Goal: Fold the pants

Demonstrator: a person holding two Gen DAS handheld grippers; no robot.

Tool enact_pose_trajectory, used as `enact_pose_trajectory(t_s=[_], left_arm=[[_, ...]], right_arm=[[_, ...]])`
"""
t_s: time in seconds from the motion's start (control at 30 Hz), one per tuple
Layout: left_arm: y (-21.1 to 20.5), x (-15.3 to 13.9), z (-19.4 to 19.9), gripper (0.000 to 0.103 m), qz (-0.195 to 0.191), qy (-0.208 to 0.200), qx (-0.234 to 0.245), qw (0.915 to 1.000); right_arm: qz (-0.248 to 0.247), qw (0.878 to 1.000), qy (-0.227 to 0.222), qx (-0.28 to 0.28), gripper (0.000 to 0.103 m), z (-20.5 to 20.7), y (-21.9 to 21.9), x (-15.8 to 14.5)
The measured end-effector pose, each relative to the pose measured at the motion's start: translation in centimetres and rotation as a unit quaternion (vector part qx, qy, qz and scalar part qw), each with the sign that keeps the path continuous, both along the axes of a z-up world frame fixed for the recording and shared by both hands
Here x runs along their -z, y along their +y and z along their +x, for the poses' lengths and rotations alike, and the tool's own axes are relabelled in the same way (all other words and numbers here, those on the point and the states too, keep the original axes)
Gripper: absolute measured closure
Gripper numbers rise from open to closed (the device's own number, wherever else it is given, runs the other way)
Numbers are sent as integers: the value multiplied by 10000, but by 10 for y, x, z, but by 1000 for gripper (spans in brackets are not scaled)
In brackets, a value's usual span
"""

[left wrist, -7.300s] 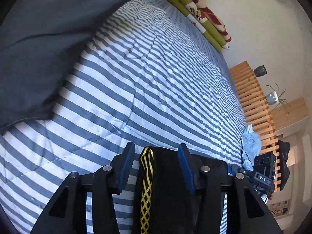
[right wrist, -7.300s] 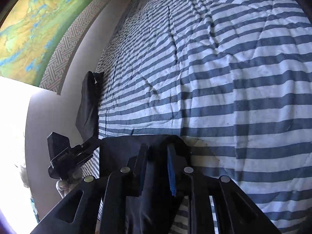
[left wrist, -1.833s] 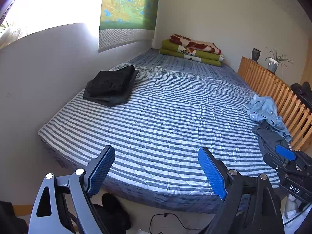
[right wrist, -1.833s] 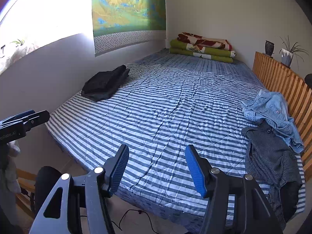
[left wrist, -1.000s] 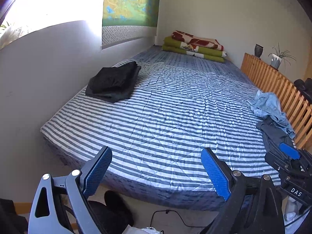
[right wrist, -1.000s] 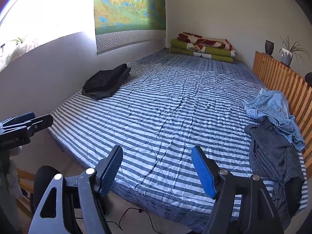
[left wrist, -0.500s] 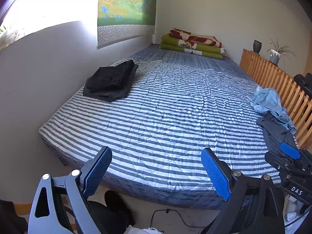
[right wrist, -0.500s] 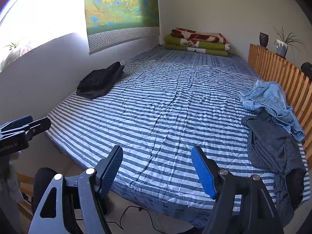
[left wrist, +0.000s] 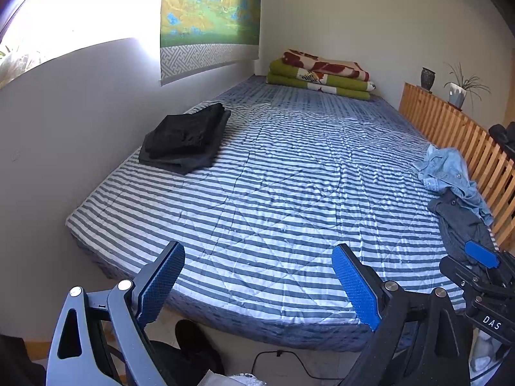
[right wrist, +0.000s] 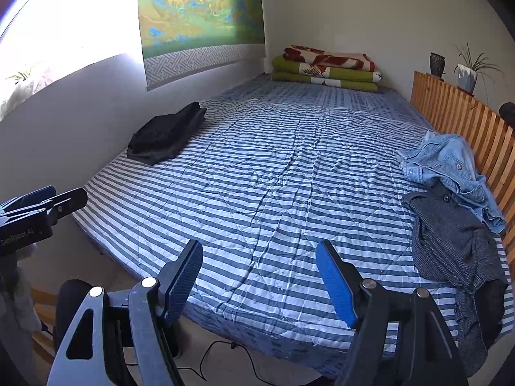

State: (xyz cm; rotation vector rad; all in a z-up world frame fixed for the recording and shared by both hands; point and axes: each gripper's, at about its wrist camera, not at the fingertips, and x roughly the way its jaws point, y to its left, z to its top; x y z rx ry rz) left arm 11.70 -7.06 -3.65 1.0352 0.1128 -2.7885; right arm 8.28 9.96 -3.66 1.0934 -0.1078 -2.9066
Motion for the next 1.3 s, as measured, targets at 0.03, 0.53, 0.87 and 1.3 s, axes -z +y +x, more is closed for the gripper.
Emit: enact_pose_trajectory(t_s=[0.03,0.53,0.87,1.3], left_arm=[[0,0,-1,8,-7,-5,1,10000],[-2,6,-21,8,-5,-58,-24,10000],[-3,9,-24,8,5,-81,-26,10000],[-5,16,-30,8,29,-147,-41,9999]], right_arm=[[-4,10000,4,-2,34,-1,0,0],[-87,10000,-1,20,34,-21,6,2],[-78,10000,6,30,34,-25,7,3],[-40,10000,-9,18,34,-28,4,3]])
